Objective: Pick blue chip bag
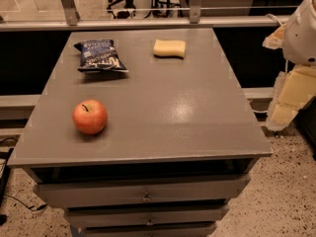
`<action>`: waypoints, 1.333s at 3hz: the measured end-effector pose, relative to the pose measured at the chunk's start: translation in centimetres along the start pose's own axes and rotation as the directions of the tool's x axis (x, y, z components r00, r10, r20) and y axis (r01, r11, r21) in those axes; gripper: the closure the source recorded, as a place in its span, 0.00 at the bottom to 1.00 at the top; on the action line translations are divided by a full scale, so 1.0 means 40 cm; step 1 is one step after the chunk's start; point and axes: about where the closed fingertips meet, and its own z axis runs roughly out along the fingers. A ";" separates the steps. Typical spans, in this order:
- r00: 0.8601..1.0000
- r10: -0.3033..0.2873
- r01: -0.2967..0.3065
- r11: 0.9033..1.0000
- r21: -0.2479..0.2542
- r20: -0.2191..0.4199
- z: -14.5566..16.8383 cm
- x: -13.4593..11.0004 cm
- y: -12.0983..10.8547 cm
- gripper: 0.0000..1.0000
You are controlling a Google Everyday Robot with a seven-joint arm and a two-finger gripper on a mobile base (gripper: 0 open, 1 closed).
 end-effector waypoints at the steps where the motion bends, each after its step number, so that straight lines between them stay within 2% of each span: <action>1: 1.000 0.000 0.000 1.000 0.000 0.000 0.000 0.000 0.000 0.00; 2: 0.998 -0.019 0.021 0.999 -0.027 0.065 0.029 -0.042 -0.024 0.00; 3: 0.980 -0.067 0.076 0.996 -0.039 0.186 0.095 -0.148 -0.072 0.00; 4: 0.948 -0.094 0.107 0.994 -0.027 0.303 0.160 -0.270 -0.128 0.00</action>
Offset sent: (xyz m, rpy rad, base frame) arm 0.0274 0.0232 -0.0135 0.1154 0.0349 0.0696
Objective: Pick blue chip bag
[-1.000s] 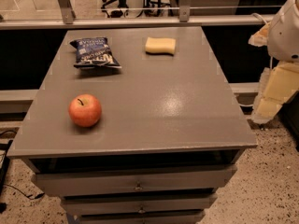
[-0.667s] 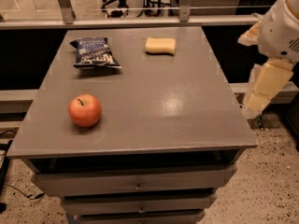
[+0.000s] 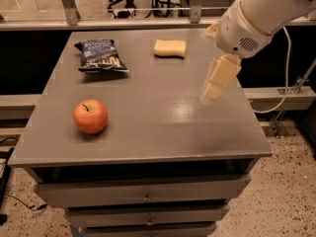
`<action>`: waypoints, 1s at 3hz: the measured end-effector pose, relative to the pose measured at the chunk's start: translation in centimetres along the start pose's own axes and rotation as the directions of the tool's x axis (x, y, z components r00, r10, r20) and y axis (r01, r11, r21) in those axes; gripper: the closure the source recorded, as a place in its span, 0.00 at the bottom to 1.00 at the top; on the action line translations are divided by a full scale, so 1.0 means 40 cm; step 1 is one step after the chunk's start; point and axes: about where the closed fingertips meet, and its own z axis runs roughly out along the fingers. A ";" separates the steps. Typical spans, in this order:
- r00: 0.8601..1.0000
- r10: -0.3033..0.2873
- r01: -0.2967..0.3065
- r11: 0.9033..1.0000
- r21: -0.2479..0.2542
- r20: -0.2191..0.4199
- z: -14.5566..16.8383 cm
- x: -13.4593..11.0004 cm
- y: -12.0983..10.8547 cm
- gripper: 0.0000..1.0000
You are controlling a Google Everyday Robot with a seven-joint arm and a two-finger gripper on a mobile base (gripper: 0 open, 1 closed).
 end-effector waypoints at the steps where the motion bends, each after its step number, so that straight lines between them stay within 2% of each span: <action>1: 0.993 -0.001 -0.001 1.000 0.025 0.116 0.075 -0.105 -0.069 0.00; 2: 0.993 -0.001 -0.002 1.000 0.025 0.122 0.083 -0.111 -0.071 0.00; 3: 0.983 0.009 -0.014 1.000 0.027 0.185 0.165 -0.174 -0.099 0.00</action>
Offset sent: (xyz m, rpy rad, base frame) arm 0.0284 0.0369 0.0000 0.0873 -0.0291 0.0167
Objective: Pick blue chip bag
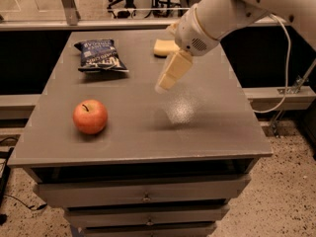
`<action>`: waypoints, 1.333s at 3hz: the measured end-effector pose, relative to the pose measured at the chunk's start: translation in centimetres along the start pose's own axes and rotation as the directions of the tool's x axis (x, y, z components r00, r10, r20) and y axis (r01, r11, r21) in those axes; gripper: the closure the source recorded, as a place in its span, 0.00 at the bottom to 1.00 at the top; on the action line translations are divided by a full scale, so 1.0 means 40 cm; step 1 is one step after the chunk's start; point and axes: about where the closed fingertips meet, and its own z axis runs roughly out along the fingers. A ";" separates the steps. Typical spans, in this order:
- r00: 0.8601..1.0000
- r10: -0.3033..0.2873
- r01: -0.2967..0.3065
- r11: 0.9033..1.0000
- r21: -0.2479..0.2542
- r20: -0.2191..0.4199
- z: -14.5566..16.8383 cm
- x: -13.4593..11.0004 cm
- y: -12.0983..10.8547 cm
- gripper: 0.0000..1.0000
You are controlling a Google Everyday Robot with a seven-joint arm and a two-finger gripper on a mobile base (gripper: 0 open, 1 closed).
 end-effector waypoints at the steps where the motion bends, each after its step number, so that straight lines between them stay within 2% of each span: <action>1: 0.998 -0.014 0.015 1.000 -0.008 0.058 0.156 -0.059 -0.035 0.00; 2: 0.994 -0.006 0.007 1.000 -0.008 0.106 0.288 -0.096 -0.076 0.00; 3: 0.986 0.030 -0.031 0.999 0.005 0.165 0.377 -0.129 -0.132 0.00; 4: 0.975 0.070 -0.073 0.997 0.008 0.210 0.430 -0.162 -0.178 0.00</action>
Offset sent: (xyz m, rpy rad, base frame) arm 0.1077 0.1366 -0.0856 0.1614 -0.0250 0.0350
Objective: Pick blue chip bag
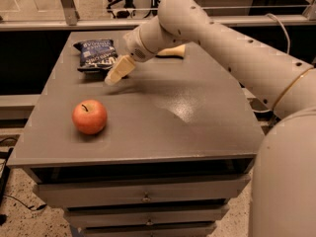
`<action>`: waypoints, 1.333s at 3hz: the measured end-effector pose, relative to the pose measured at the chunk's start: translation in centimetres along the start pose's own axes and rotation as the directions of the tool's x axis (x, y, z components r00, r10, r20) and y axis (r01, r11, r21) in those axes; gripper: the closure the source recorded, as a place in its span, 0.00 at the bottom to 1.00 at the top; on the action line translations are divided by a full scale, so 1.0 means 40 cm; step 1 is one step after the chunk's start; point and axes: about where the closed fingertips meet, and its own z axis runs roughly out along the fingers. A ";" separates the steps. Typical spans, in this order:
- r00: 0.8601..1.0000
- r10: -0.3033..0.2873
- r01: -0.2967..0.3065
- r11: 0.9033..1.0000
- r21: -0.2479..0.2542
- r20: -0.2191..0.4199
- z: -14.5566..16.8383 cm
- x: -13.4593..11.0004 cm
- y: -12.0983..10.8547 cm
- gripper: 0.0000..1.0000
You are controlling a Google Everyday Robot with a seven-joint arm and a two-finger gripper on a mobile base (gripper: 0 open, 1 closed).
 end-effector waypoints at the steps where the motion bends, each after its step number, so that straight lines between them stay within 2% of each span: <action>1: 0.998 0.058 -0.058 0.998 -0.014 0.025 0.046 -0.018 -0.024 0.18; 2: 0.994 0.105 -0.104 0.994 -0.027 0.044 0.079 -0.031 -0.033 0.43; 4: 0.992 0.117 -0.116 0.993 -0.017 0.057 0.086 -0.028 -0.022 0.88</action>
Offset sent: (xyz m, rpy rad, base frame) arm 0.0332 0.0348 -0.0055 0.1166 0.1141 -0.0590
